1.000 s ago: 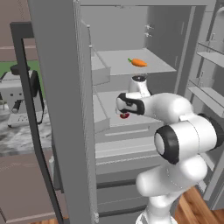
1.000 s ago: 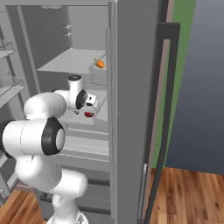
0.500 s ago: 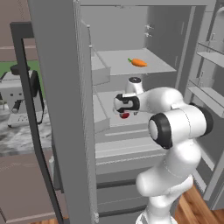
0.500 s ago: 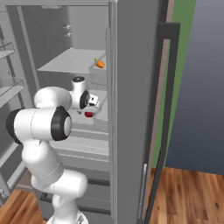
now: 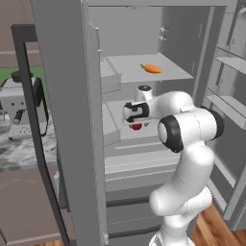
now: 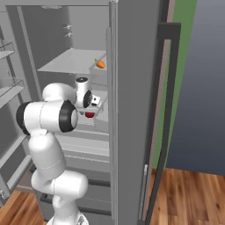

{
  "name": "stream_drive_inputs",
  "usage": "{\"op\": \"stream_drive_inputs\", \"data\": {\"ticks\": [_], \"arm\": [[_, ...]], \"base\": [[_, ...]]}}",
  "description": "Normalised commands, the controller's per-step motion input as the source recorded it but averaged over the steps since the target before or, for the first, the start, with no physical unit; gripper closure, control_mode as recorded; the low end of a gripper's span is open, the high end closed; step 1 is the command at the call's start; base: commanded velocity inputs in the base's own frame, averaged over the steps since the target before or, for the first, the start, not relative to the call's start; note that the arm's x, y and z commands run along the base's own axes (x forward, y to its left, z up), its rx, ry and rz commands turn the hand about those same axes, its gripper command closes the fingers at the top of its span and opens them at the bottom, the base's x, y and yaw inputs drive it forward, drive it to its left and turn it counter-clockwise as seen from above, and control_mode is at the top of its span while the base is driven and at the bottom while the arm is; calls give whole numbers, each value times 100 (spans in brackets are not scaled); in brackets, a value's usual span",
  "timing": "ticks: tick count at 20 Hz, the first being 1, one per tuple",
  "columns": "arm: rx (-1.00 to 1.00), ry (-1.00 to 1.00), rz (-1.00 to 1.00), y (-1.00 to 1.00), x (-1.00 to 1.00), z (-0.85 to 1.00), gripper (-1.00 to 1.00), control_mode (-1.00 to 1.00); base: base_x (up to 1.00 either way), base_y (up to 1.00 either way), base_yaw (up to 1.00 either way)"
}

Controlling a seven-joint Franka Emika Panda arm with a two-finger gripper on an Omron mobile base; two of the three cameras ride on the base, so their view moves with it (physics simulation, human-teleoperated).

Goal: Place the cold items (carrot and tomato) from the fridge in one tupperware on the dining counter. Place the warm items (kebab skewer and hot dog) in the stove area in another tupperware.

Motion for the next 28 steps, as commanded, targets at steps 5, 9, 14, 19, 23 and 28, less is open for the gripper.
{"op": "stream_drive_inputs", "data": {"ticks": [5, 9, 14, 19, 23, 28], "arm": [[0, 3, 0, 0, 33, -19, -100, -100], [0, 2, 0, 0, 23, -18, -100, -100], [0, 1, 0, 0, 0, -21, -100, -100], [0, 0, 0, 0, -21, -27, 100, -100], [0, 0, 0, 0, -49, -32, 100, -100], [0, -2, 0, 0, -49, -20, 100, -100]], "base": [[0, 0, 0], [0, 0, 0], [0, 0, 0], [0, 0, 0], [0, 0, 0], [0, 0, 0]]}}
